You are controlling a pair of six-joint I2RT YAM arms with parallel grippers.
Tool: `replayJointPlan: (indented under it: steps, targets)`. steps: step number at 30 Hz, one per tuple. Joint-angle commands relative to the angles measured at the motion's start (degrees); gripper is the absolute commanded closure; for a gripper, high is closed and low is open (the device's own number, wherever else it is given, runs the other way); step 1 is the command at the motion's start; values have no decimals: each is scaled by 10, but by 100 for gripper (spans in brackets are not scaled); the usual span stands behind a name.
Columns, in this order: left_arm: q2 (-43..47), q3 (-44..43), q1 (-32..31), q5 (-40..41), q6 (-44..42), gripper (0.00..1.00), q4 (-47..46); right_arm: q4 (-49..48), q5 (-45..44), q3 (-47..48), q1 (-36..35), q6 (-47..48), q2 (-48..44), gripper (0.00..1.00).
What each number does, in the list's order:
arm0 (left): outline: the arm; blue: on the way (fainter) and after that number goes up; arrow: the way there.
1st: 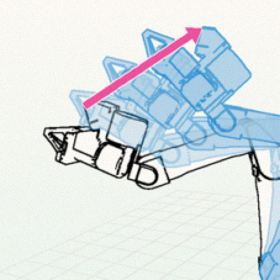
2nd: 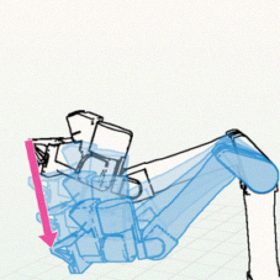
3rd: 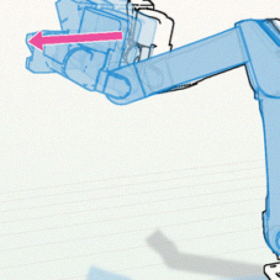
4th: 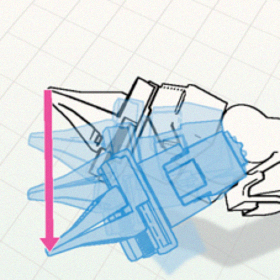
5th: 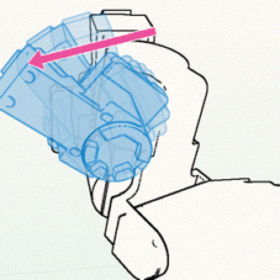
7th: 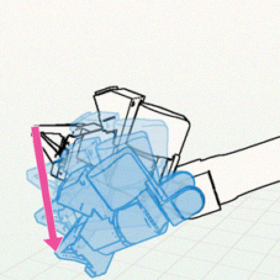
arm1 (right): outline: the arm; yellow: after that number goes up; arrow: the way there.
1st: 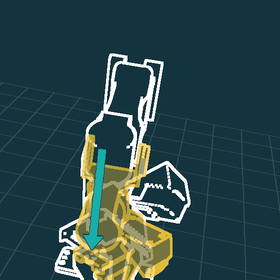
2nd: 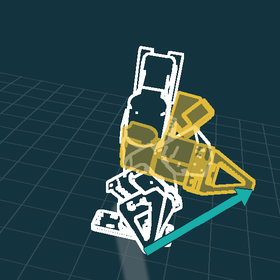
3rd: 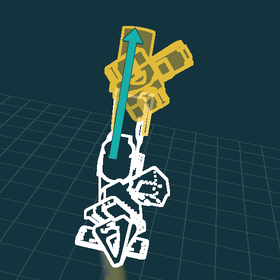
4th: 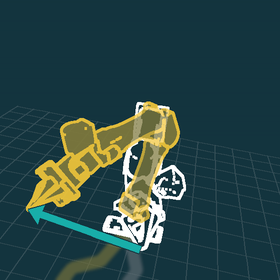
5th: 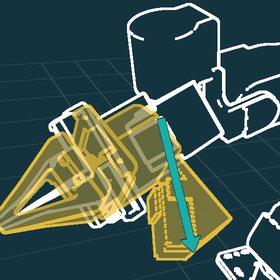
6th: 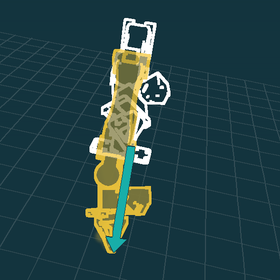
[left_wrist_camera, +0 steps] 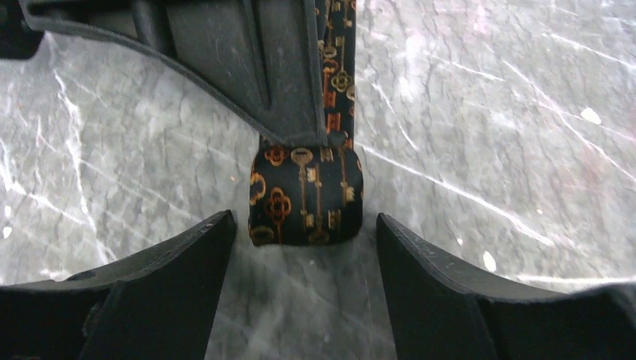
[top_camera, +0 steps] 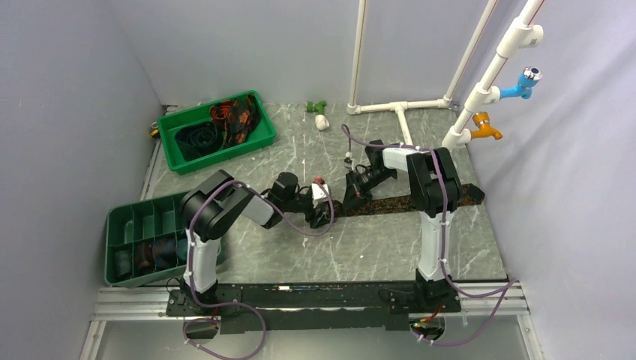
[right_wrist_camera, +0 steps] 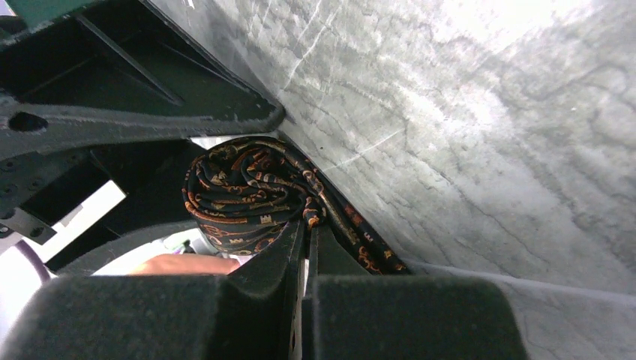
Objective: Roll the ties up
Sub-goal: Roll the tie at the center of the board.
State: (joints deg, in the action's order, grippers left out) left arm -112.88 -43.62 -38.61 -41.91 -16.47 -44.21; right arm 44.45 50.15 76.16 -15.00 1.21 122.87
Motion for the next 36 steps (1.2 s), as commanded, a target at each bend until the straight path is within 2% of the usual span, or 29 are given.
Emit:
replayJointPlan:
  steps: [1, 6, 10, 13, 19, 22, 27, 31, 36]
  targets:
    - [-64, -10, -25, 7, 90, 28, -116, -40, -109, -5, -6, 23, 43, 100]
    - [-103, -25, -39, 17, 123, 39, -168, -49, -103, -12, -6, 21, 37, 100]
    - [-130, -35, -44, 28, 115, 58, -158, -54, -93, -18, -6, 13, 37, 100]
    - [-111, -30, -43, 35, 73, 65, -80, -57, -86, -20, -7, 10, 29, 100]
    - [-46, -28, -36, 57, -26, 75, 128, -17, -59, -7, 0, 22, -17, 77]
    - [-39, -47, -33, 72, -55, 77, 219, 26, -39, 1, 11, 42, -43, 69]
    - [-41, -85, -32, 94, -67, 78, 316, 49, -3, -16, 14, 56, -92, 58]
    - [-51, -103, -31, 107, -70, 79, 359, 42, 35, -31, 14, 40, -111, 57]
    - [-54, -110, -31, 112, -75, 79, 379, -22, 75, -40, 6, -32, -116, 54]
